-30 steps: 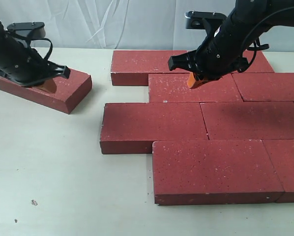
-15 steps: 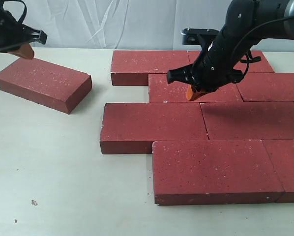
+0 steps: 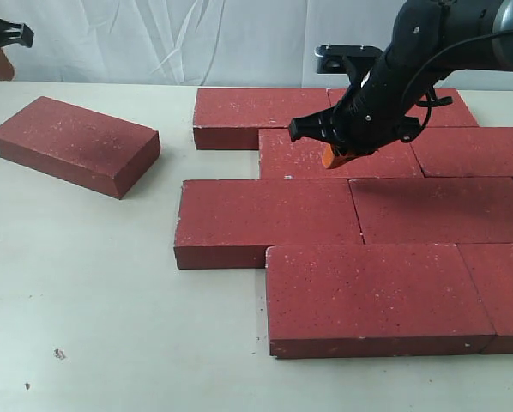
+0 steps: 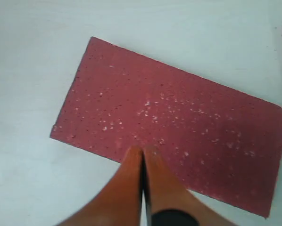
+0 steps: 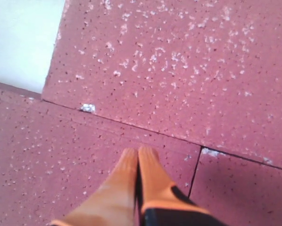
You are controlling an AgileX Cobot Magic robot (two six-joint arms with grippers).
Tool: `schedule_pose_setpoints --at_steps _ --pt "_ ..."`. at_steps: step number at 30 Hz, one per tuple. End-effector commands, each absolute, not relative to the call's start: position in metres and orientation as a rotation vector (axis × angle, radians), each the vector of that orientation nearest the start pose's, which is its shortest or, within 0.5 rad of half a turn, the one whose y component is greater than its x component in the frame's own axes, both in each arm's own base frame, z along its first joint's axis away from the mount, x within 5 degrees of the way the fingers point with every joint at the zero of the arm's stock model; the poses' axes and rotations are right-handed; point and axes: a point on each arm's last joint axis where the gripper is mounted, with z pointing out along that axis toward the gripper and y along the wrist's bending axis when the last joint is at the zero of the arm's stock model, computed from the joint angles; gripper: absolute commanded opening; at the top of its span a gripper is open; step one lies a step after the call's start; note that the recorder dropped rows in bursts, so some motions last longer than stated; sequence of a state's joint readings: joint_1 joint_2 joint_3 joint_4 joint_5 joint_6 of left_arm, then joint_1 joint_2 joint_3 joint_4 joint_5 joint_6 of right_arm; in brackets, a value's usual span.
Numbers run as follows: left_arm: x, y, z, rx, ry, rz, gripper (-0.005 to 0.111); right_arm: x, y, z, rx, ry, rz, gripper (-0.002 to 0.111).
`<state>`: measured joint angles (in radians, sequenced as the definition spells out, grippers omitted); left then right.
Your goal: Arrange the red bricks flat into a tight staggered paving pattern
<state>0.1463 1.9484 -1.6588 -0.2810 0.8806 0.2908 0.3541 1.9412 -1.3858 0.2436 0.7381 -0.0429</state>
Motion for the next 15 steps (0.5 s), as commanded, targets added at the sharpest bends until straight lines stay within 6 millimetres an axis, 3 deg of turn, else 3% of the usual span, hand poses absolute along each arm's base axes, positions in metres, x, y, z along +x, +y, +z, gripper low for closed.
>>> schedule_pose_setpoints --at_steps 1,7,15 --pt "0.443 0.068 0.254 -0.047 2.617 -0.196 0.000 0.376 0.152 0.194 -0.356 2.760 0.336 -0.001" --pt "0.470 0.104 0.219 -0.178 2.615 -0.243 0.000 0.376 0.152 0.195 -0.374 2.749 0.338 -0.001" --pt "0.502 0.118 0.181 -0.192 2.611 -0.242 0.000 0.375 0.160 0.207 -0.427 2.780 0.450 -0.001"
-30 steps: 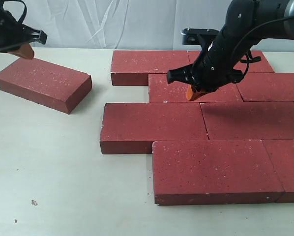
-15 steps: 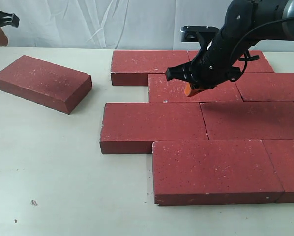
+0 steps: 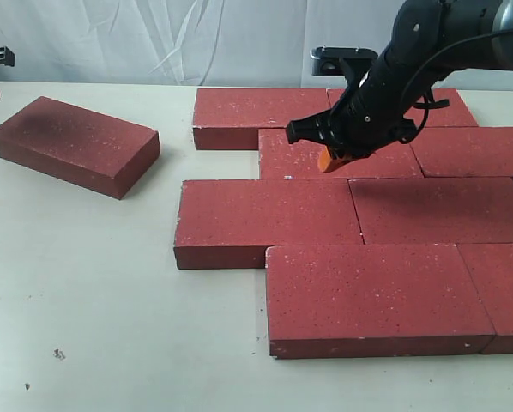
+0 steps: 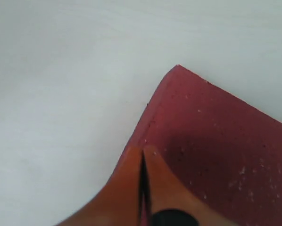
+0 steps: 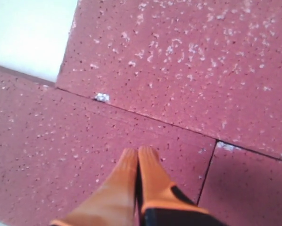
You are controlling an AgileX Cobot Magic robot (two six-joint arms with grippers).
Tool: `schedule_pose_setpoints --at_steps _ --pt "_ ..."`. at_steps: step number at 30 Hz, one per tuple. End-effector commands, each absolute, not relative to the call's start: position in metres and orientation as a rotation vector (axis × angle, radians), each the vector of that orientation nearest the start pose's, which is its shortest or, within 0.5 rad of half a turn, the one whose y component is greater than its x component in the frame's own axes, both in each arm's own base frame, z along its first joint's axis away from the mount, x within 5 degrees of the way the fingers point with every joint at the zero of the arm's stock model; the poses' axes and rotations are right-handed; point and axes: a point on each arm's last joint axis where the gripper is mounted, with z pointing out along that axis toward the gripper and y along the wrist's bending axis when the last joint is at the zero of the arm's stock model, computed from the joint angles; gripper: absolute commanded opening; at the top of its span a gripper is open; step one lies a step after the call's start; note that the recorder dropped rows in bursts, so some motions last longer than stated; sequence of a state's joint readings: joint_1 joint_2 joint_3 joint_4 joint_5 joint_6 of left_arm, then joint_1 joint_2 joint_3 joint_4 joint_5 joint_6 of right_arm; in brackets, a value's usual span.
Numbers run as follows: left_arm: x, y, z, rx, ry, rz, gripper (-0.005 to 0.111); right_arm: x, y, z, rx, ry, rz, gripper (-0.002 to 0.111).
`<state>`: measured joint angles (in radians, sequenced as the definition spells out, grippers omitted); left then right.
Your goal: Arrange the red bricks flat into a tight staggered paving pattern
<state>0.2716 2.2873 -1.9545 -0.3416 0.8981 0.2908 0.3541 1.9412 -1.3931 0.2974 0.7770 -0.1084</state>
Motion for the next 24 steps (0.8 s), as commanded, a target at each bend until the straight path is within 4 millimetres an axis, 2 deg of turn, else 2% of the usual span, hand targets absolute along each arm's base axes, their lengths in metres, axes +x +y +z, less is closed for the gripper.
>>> schedule_pose_setpoints --at_steps 1,7,12,18,21,24 --pt "0.505 0.119 0.179 -0.191 2.604 -0.239 0.000 0.375 0.161 0.210 -0.442 2.775 0.462 -0.001" --pt "0.519 0.123 0.155 -0.207 2.607 -0.260 0.000 0.381 0.168 0.225 -0.420 2.732 0.531 -0.001" --pt "0.521 0.120 0.142 -0.222 2.639 -0.332 0.000 0.381 0.171 0.227 -0.480 2.706 0.566 -0.001" --pt "0.514 0.115 0.139 -0.190 2.718 -0.405 0.000 0.378 0.178 0.230 -0.521 2.671 0.670 -0.001" --pt "0.510 0.111 0.138 -0.103 2.753 -0.453 0.000 0.378 0.182 0.232 -0.548 2.643 0.682 -0.001" --pt "0.509 0.109 0.139 -0.092 2.758 -0.487 0.000 0.375 0.189 0.232 -0.568 2.634 0.684 -0.001"
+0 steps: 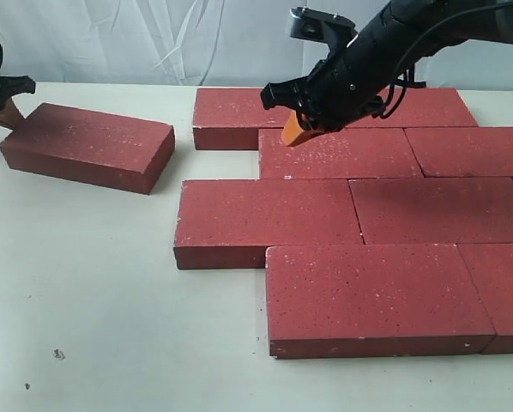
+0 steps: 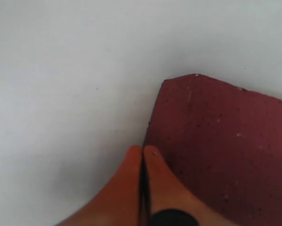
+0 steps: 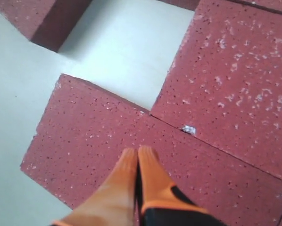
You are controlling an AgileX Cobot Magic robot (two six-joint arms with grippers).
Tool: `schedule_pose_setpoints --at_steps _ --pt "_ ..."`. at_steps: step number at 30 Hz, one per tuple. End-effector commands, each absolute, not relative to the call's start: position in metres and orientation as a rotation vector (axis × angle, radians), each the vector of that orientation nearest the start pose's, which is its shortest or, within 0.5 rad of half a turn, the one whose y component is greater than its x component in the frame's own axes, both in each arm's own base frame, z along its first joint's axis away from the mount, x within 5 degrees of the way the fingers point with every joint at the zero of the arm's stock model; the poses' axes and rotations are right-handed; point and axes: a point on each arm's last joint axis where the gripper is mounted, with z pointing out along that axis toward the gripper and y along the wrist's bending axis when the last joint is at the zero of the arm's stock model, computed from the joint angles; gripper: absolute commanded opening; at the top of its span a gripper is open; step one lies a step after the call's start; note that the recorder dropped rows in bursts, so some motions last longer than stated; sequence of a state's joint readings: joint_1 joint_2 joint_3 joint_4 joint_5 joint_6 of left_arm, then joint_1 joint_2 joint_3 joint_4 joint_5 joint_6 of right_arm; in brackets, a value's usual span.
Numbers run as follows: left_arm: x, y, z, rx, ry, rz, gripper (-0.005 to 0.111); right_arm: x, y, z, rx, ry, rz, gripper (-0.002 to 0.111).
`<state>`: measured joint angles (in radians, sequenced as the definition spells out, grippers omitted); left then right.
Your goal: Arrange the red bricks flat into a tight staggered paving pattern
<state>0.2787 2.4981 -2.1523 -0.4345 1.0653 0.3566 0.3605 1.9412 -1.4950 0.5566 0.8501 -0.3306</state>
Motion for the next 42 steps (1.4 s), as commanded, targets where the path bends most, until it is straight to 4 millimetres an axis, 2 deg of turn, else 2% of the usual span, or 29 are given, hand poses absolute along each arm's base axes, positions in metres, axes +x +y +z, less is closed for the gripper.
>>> schedule_pose_setpoints --at_steps 1,5,9,12,17,21,27,33,39,42 --pt "0.509 0.107 0.139 -0.089 2.756 -0.492 0.000 0.374 0.192 0.232 -0.579 2.631 0.685 -0.001" --pt "0.509 0.106 0.139 -0.065 2.754 -0.495 0.000 0.371 0.199 0.230 -0.614 2.621 0.685 -0.001" --pt "0.510 0.105 0.140 -0.071 2.743 -0.514 0.000 0.378 0.210 0.220 -0.554 2.598 0.727 -0.001" --pt "0.510 0.105 0.140 -0.071 2.743 -0.514 0.000 0.385 0.230 0.213 -0.578 2.591 0.768 -0.001" --pt "0.510 0.104 0.140 -0.071 2.748 -0.528 0.000 0.400 0.277 0.209 -0.698 2.522 0.806 -0.001" --pt "0.508 0.103 0.139 -0.060 2.766 -0.544 0.000 0.410 0.302 0.205 -0.754 2.473 0.821 -0.001" --pt "0.506 0.102 0.139 0.014 2.774 -0.551 0.000 0.422 0.314 0.182 -0.707 2.440 0.800 -0.001" --pt "0.506 0.102 0.140 0.010 2.769 -0.554 0.000 0.435 0.328 0.159 -0.487 2.359 0.856 -0.001" --pt "0.507 0.102 0.140 0.009 2.765 -0.551 0.000 0.431 0.348 0.144 -0.523 2.351 0.868 -0.001" --pt "0.507 0.102 0.140 0.007 2.763 -0.556 0.000 0.433 0.352 0.136 -0.528 2.353 0.865 -0.001"
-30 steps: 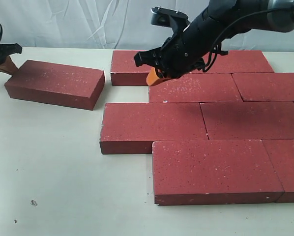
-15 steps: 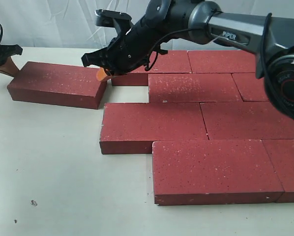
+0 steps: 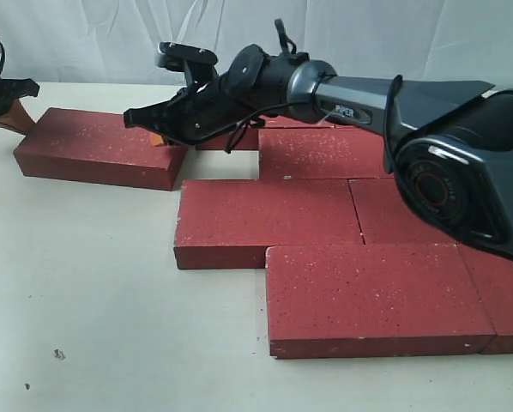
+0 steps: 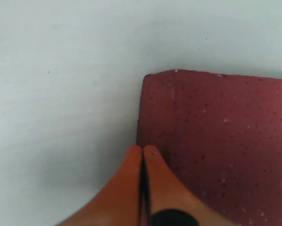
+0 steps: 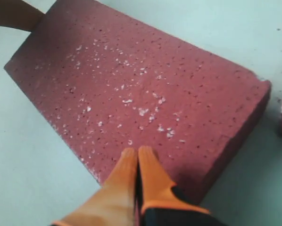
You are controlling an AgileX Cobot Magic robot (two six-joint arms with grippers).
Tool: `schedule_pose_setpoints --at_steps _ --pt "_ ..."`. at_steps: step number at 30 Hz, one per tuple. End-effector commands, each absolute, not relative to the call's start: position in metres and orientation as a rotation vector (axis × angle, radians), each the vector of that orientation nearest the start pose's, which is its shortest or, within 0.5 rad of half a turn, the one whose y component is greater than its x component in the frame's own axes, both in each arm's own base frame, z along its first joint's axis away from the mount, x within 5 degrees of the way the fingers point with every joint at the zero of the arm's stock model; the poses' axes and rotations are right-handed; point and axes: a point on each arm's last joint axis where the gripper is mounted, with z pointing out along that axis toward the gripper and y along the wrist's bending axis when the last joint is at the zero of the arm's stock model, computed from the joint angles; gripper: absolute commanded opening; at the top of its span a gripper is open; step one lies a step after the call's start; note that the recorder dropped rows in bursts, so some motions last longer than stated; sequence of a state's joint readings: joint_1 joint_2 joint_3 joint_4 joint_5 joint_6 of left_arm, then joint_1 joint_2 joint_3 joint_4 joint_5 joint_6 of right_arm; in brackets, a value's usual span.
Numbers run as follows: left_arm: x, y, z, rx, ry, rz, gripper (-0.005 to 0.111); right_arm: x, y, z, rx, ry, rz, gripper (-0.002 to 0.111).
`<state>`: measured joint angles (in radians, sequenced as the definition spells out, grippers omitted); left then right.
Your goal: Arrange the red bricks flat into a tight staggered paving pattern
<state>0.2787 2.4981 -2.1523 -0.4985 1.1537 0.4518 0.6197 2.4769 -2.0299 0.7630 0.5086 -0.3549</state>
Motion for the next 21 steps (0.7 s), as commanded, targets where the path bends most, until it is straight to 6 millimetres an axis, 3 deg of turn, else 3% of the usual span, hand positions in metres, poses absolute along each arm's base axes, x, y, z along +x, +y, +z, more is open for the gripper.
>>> schedule_pose_setpoints --at_steps 1,21 --pt "0.507 0.102 0.140 0.007 2.763 -0.556 0.000 0.433 0.352 0.134 -0.528 2.356 0.864 -0.001" --pt "0.510 0.103 0.141 -0.010 2.732 -0.542 0.000 0.416 0.352 0.120 -0.651 2.528 0.923 -0.001"
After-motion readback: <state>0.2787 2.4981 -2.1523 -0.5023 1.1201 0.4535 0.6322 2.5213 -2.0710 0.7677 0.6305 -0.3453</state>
